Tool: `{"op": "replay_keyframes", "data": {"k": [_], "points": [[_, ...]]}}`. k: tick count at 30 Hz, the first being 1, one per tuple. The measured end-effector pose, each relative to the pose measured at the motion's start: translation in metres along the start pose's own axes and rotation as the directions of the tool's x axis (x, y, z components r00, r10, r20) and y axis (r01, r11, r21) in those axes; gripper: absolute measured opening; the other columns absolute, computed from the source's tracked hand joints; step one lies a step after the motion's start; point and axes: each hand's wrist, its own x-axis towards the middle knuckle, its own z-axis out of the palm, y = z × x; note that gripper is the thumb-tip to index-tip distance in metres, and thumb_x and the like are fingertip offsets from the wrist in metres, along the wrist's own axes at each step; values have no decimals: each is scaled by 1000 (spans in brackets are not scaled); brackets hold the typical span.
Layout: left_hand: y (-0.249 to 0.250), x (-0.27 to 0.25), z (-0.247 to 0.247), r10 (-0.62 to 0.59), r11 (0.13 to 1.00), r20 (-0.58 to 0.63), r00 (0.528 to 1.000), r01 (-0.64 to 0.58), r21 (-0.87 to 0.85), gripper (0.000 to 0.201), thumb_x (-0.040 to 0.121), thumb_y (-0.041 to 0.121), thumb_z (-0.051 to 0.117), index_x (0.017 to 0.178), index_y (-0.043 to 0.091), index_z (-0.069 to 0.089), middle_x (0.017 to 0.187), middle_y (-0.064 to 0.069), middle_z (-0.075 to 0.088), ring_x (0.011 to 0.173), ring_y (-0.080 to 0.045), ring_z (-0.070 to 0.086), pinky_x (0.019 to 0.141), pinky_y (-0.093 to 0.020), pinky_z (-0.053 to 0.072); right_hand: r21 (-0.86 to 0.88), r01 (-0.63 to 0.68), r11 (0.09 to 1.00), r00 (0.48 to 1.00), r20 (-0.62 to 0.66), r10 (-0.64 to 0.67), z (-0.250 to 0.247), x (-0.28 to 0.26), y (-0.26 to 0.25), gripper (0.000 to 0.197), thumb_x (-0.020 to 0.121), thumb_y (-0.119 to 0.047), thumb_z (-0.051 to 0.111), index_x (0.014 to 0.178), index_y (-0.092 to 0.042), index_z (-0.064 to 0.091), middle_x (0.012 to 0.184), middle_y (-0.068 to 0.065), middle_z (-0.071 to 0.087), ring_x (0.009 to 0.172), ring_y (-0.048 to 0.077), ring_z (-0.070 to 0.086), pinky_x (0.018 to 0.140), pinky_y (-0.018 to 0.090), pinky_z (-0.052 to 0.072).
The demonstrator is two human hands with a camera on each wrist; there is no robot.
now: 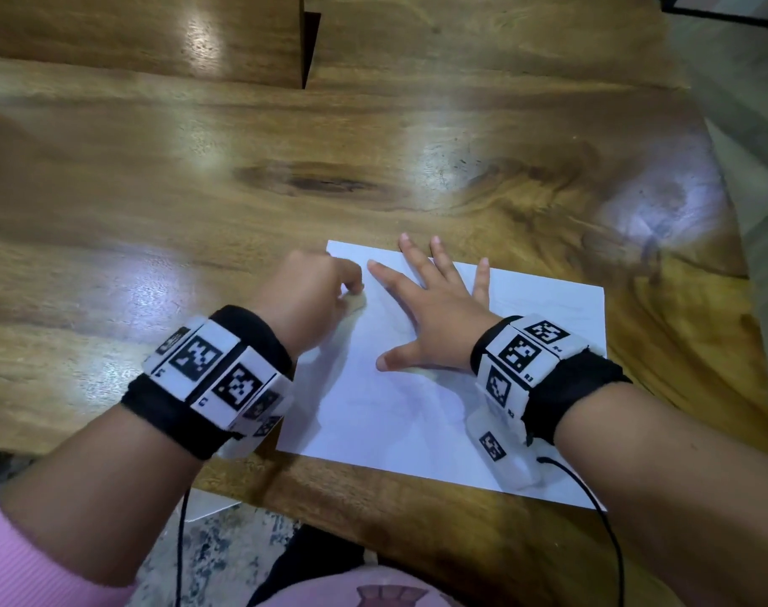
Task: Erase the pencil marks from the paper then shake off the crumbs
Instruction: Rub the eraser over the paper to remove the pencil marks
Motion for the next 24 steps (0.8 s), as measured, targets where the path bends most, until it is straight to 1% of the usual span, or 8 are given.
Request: {"op": "replay_keyframes", "data": {"k": [2,4,10,12,15,18,22,24], "points": [[-1,-10,-2,26,999,91,996,-27,17,13,80,21,61,87,13,68,66,-1,57,60,-15,47,49,-17,29,-3,3,1000,1000,-1,-3,0,1,1,110,63,-69,66,142,-51,-8,151,-12,-32,139,20,-32,103,65,-17],[-4,-12,-6,29,999,147,989,-31,13,11,77,17,64,86,14,68,66,-3,64,60,-13,52,51,-8,30,-1,4,1000,1000,-3,-4,1,1,2,112,62,-69,66,142,-50,-9,151,-12,-32,139,19,-32,103,65,-17],[-4,27,-11,-116,986,-14,993,113,-125,14,76,8,62,88,11,68,69,-4,61,62,-17,51,52,-21,33,20,-3,1000,1000,-21,3,1,0,2,115,61,-69,67,144,-45,-7,151,-15,-31,139,17,-32,103,63,-18],[-4,30,-7,-103,990,-23,994,100,-103,14,78,5,60,86,11,69,68,-2,60,66,-18,50,51,-15,32,14,-4,1000,1000,-11,4,2,1,2,115,61,-70,66,144,-45,-10,150,-15,-33,138,17,-34,103,63,-19],[-8,9,-5,-19,999,141,990,24,-37,14,76,9,64,69,21,68,75,-3,69,71,-19,58,54,-4,33,18,-2,1000,1000,3,2,1,1,2,115,62,-70,66,144,-46,-11,149,-15,-35,137,17,-35,102,62,-21],[-8,-6,-6,-22,998,310,951,37,-41,18,73,8,66,69,25,68,83,-1,74,79,-17,65,71,-22,48,13,0,1000,1000,10,0,1,1,2,115,62,-71,65,143,-46,-12,149,-15,-35,137,17,-36,102,62,-21],[-3,29,-12,-67,990,34,997,71,-122,15,75,7,61,86,12,69,68,-3,63,69,-23,56,63,-25,36,19,-3,1000,1000,11,3,1,0,2,115,62,-70,66,144,-45,-11,149,-15,-35,137,17,-35,102,63,-21],[1,38,-12,-65,989,-16,998,63,-133,12,76,5,59,84,8,68,63,-3,60,68,-23,54,64,-25,36,21,-7,1000,1000,15,7,0,0,1,115,62,-70,66,144,-45,-11,149,-15,-35,137,16,-35,102,62,-21]]}}
